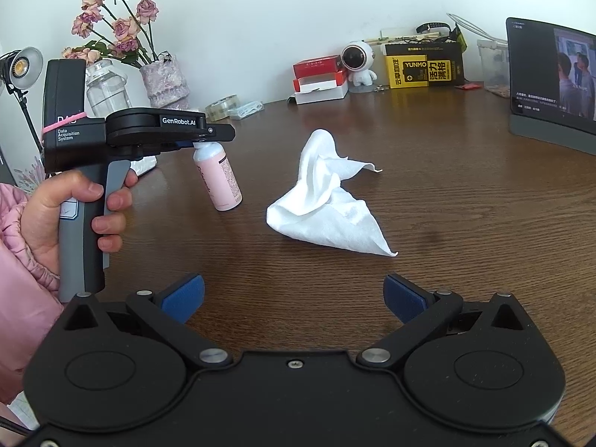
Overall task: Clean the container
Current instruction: 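Lift the pink bottle with the left gripper while the right gripper grasps the white tissue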
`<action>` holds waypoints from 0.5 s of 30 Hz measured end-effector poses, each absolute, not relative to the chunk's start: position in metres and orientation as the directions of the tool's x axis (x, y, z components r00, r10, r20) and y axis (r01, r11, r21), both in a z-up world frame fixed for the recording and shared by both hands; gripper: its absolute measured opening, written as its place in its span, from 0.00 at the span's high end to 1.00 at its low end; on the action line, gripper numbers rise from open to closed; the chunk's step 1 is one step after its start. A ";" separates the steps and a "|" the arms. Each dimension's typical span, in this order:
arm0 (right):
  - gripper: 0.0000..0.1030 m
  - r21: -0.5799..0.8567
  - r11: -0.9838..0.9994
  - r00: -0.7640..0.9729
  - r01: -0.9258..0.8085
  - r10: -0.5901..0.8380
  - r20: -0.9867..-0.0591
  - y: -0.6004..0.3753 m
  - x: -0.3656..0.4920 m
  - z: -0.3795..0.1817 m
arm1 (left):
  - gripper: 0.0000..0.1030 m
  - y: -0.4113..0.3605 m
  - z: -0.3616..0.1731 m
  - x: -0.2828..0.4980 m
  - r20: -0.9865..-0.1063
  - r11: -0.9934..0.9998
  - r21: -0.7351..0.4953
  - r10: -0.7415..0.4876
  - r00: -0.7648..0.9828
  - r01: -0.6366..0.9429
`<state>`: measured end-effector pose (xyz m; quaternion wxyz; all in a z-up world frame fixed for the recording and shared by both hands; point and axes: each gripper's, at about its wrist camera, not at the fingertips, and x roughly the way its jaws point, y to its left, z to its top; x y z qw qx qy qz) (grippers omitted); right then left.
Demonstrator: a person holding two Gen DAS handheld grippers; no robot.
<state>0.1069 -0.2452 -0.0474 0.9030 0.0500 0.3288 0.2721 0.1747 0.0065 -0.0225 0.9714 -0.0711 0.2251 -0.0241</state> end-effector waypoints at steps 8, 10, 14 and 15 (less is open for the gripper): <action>0.00 0.272 0.848 0.635 -0.456 0.523 -0.568 -0.246 0.107 -0.049 | 0.78 0.013 -0.021 0.172 -0.439 0.976 -0.216 -0.111 0.892 0.016; 0.00 0.272 0.848 0.634 -0.455 0.523 -0.570 -0.245 0.107 -0.049 | 0.78 0.018 -0.021 0.171 -0.437 0.968 -0.249 -0.123 0.891 0.012; 0.00 0.269 0.848 0.636 -0.456 0.522 -0.568 -0.244 0.109 -0.048 | 0.78 0.030 -0.019 0.167 -0.434 0.943 -0.333 -0.163 0.886 0.011; 0.00 0.269 0.848 0.637 -0.456 0.522 -0.567 -0.244 0.109 -0.047 | 0.78 0.033 -0.018 0.166 -0.432 0.935 -0.354 -0.174 0.885 0.011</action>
